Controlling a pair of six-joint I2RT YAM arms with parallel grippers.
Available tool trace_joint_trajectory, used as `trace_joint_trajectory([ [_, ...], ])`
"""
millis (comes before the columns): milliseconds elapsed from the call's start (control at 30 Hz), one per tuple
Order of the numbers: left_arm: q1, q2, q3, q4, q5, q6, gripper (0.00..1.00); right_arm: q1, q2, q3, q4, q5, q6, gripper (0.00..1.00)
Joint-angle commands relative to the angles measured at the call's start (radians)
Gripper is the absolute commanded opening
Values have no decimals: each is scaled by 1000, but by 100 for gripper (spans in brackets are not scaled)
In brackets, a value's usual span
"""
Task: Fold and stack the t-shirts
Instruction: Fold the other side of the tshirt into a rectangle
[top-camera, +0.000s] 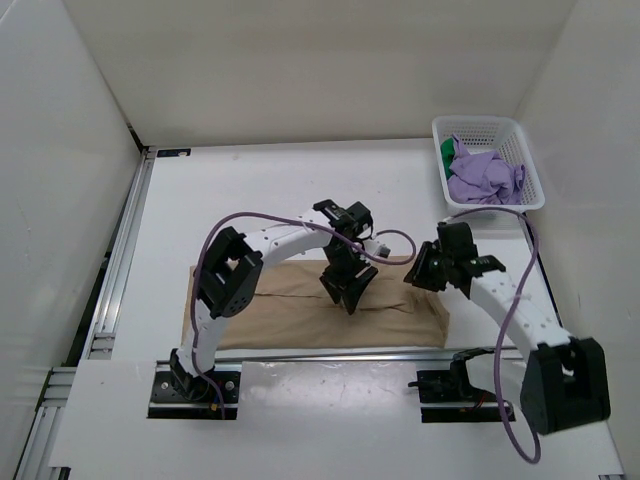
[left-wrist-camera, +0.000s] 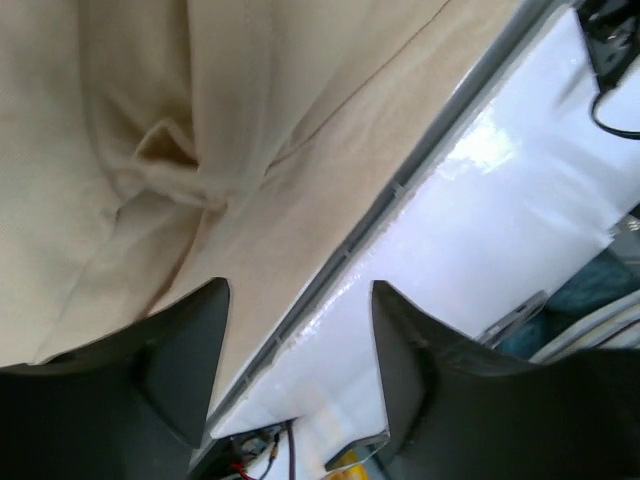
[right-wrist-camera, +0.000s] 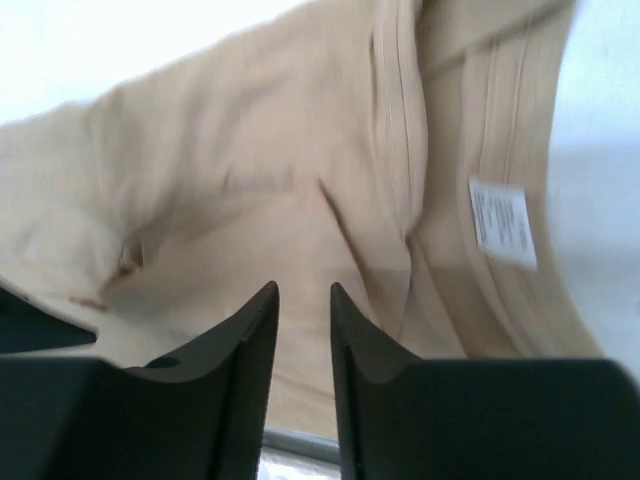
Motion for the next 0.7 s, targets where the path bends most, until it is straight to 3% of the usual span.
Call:
trace_joint_trajectory([
  [0, 65, -103, 15, -25, 48, 7, 71, 2, 119, 110, 27, 28, -30, 38],
  [233, 87, -28, 79, 88, 37, 7, 72, 2, 259, 153, 27, 8, -125, 41],
  [467, 87, 64, 147, 88, 70, 7, 72, 2, 302, 111, 52, -15, -126, 41],
  [667, 55, 82, 138, 88, 70, 7, 66, 2, 302, 111, 73, -36, -116, 33],
])
